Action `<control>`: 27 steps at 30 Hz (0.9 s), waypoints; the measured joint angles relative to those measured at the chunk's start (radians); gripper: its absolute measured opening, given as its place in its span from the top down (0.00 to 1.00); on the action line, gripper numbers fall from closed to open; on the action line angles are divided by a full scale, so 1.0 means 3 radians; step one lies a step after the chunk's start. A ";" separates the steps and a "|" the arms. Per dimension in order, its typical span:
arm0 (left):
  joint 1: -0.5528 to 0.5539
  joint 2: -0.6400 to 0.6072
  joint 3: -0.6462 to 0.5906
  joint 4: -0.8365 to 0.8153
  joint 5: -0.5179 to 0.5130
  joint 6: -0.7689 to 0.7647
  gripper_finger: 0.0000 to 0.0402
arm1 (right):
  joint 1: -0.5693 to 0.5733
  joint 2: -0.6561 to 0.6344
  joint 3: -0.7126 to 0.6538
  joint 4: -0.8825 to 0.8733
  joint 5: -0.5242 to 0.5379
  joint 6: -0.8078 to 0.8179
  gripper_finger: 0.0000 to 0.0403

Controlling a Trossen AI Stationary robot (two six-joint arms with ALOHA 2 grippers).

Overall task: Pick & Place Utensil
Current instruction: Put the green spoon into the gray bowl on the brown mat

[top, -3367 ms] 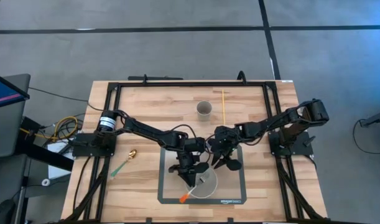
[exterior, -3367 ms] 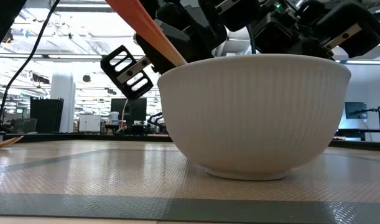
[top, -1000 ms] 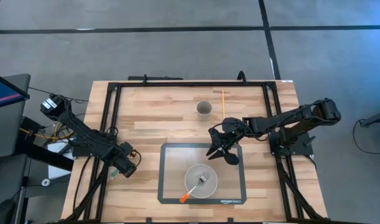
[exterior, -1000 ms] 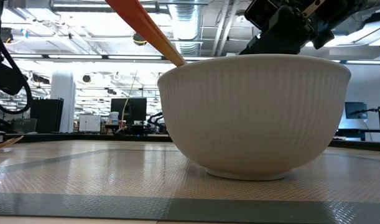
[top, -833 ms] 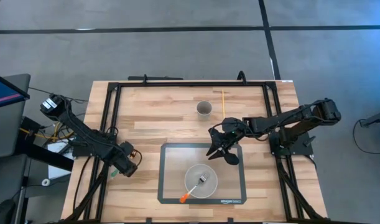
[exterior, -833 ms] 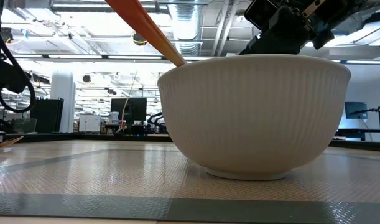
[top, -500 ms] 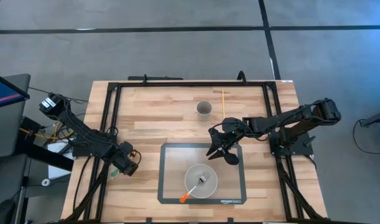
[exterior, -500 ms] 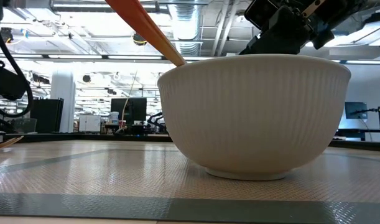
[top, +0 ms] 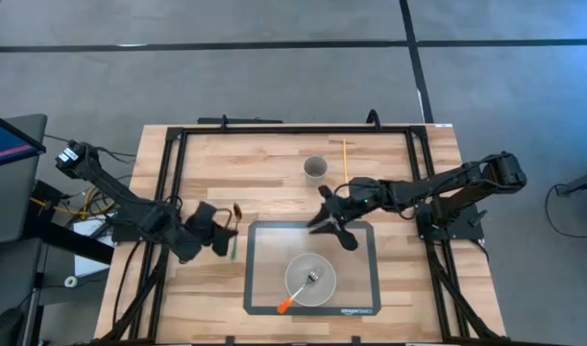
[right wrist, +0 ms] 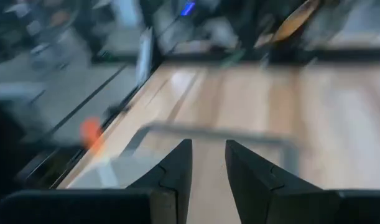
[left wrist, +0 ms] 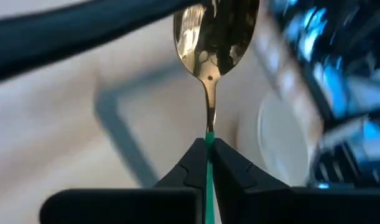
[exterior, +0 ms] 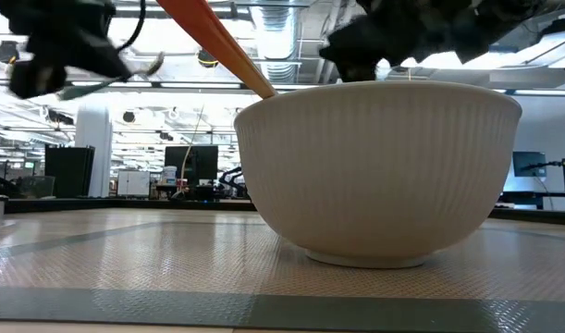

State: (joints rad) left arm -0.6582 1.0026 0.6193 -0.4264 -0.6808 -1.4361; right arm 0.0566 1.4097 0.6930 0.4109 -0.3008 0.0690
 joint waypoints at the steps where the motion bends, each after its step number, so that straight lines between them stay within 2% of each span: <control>1: 0.0000 -0.0016 -0.0014 0.0127 -0.0223 0.0167 0.97 | 0.0000 0.0000 0.0002 0.0123 0.0127 0.0008 0.77; 5: 0.0074 0.0016 -0.0002 0.0693 -0.0937 0.0889 0.97 | 0.0009 0.0016 0.0005 0.0508 0.0601 0.0164 0.77; 10: 0.0310 0.0309 -0.0007 0.1405 -0.1342 0.1503 0.97 | 0.0027 0.0043 0.0004 0.0683 0.0847 0.0287 0.77; 12: 0.0453 0.0461 -0.0006 0.1775 -0.1306 0.1729 0.97 | 0.0048 0.0057 0.0000 0.0726 0.0858 0.0221 0.77; 17: 0.0798 0.0736 -0.0006 0.2712 -0.0655 0.2112 0.97 | 0.0158 0.0149 0.0096 0.0739 0.0940 0.0007 0.77; 21: 0.0955 0.0947 -0.0006 0.3368 -0.0610 0.2439 0.97 | 0.0217 0.0290 0.0232 0.0737 0.1285 -0.0003 0.77; 27: 0.1052 0.1227 -0.0009 0.3784 -0.0571 0.2498 0.96 | 0.0217 0.0514 0.0416 0.0768 0.1789 -0.0038 0.77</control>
State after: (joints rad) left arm -0.3427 1.3706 0.6167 0.7087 -0.8520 -0.6866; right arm 0.1218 1.5638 0.8177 0.6411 0.2359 0.0575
